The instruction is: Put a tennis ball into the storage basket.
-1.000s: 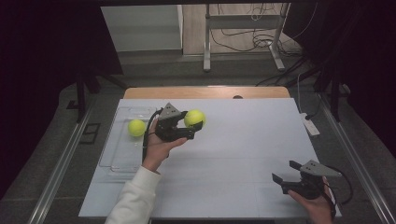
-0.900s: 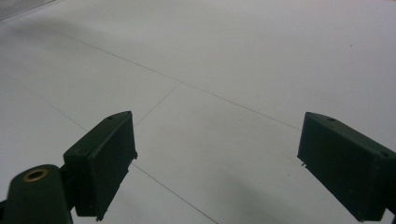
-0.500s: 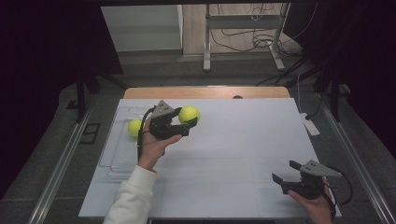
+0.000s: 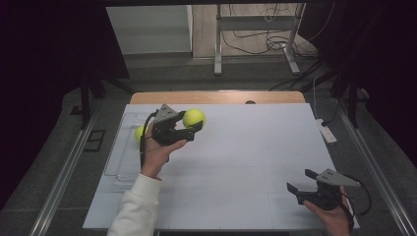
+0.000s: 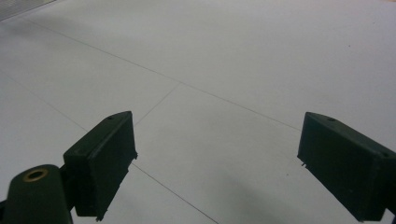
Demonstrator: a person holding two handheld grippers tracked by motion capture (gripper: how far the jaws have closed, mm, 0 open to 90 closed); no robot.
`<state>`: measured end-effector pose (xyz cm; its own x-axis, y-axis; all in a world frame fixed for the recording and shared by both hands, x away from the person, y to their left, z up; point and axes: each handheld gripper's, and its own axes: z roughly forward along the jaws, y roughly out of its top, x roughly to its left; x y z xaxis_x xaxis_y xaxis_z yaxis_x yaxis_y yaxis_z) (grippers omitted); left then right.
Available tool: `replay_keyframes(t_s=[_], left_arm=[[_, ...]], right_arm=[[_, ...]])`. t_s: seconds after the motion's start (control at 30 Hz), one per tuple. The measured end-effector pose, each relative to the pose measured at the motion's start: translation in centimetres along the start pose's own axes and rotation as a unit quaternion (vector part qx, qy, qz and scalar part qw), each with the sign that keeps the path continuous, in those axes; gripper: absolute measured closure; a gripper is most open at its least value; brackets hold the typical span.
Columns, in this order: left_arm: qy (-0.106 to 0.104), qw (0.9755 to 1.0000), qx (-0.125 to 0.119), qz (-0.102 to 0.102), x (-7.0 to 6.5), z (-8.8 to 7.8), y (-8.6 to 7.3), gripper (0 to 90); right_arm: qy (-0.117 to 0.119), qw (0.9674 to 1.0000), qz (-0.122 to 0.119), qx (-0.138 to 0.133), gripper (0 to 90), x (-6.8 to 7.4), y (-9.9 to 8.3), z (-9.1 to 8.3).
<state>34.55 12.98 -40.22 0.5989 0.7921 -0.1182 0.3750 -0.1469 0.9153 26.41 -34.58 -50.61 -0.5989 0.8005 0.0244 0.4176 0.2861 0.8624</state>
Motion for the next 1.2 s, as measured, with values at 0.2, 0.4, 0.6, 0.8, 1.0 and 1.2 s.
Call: replay_keyframes(t_s=[0.2,0.4,0.6,0.8,1.0,1.2], left_arm=[[0.005,1.0000,-0.002,-0.004,0.4,-0.3,0.1,27.6],[0.012,0.9999,-0.007,-0.006,0.7,-0.7,0.2,27.6],[0.020,0.9997,-0.010,-0.009,1.1,-1.1,0.2,27.6],[0.032,0.9993,-0.015,-0.013,1.5,-1.6,0.2,27.6],[0.043,0.9988,-0.019,-0.015,2.0,-2.1,0.3,27.6],[0.048,0.9984,-0.021,-0.021,2.5,-2.4,0.2,27.6]], right_arm=[[0.000,1.0000,0.000,0.000,11.4,0.0,0.0,0.0],[0.000,1.0000,-0.001,0.001,11.4,0.0,0.0,0.0],[0.000,1.0000,-0.001,0.001,11.4,0.0,0.0,0.0],[-0.001,1.0000,-0.001,0.001,11.4,0.0,0.0,0.0],[-0.001,1.0000,0.000,0.001,11.4,0.0,0.0,0.0],[-0.001,1.0000,-0.001,0.001,11.4,0.0,0.0,0.0]])
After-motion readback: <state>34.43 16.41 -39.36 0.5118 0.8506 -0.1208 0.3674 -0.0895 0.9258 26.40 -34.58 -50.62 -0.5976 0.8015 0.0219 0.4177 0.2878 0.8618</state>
